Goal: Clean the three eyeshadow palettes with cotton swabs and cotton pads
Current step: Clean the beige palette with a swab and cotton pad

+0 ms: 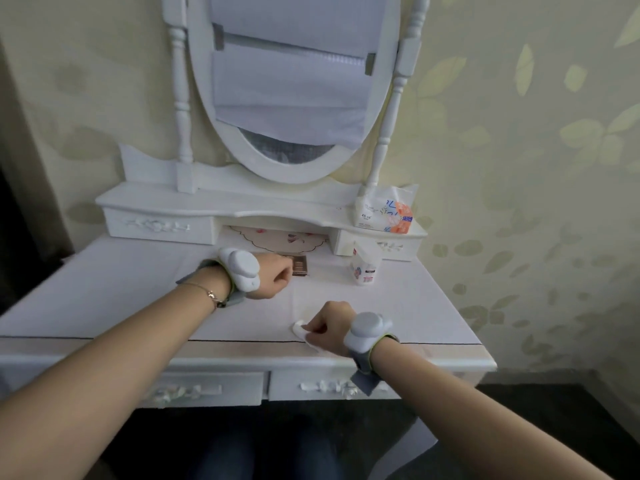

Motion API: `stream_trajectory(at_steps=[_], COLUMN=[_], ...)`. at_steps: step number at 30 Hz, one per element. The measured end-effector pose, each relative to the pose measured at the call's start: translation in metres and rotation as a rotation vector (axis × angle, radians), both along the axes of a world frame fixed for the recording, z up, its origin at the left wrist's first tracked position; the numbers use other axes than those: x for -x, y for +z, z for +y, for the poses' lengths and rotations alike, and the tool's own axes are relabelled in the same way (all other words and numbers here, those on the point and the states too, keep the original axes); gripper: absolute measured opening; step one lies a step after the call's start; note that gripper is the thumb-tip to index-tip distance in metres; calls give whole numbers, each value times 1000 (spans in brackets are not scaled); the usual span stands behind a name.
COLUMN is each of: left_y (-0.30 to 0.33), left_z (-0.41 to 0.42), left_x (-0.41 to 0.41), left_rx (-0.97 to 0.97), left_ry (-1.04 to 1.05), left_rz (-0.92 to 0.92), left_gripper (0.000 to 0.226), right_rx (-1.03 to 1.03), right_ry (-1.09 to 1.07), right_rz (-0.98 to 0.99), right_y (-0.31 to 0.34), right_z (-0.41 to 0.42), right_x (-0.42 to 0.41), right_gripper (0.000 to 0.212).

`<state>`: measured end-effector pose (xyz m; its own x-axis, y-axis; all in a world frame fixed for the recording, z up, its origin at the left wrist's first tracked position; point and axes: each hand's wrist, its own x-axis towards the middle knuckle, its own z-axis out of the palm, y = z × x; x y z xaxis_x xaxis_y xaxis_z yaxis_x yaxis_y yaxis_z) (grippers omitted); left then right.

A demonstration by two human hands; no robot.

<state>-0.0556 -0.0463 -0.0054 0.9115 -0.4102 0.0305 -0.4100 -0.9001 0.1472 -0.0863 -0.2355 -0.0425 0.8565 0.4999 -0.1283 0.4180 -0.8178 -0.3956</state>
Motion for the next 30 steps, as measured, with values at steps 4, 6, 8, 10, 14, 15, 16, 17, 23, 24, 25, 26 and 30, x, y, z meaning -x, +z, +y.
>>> stream_trajectory(at_steps=[4,6,8,10,14,15,16,17,23,24,25,26,30], left_y=[1,1,3,3,8,11,16,20,36,37,35,34,31], left_z=[21,29,33,36,35,35,33,32,24,22,20,18,20], left_x=[13,19,25,29,37,38,39,39,43,43,43,41,36], left_rx=[7,22,38,52,188,255,328,408,684,663,646,635,637], left_ry=[92,111,139,144,170,188,201,202,135,125,121,121,155], left_rz=[-6,20,43,76,97,81,74,80,206,213,212,199,160], left_gripper=[7,8,12,20,8,11,12,11,18,11,6,11,18], right_rx=[-7,-31,-72,-115,-535,-678,-811,-919,-1181,-1193,-1189,-1187,-1250], right_ry=[36,57,82,83,-165,-254,-334,-402,-455,-427,-400,-378,-392], right_rz=[-18,3,66,185,340,368,388,418,652,692,730,764,826], right_y=[-3,1,7,12,20,23,29,33,41,41,42,43,47], right_z=[23,27,27,25,25,23,22,20,29,33,36,39,45], right_x=[13,18,22,23,14,8,4,-1,-8,-6,-3,-1,-5], right_gripper=[49,47,42,31,24,27,25,18,16,16,15,14,17])
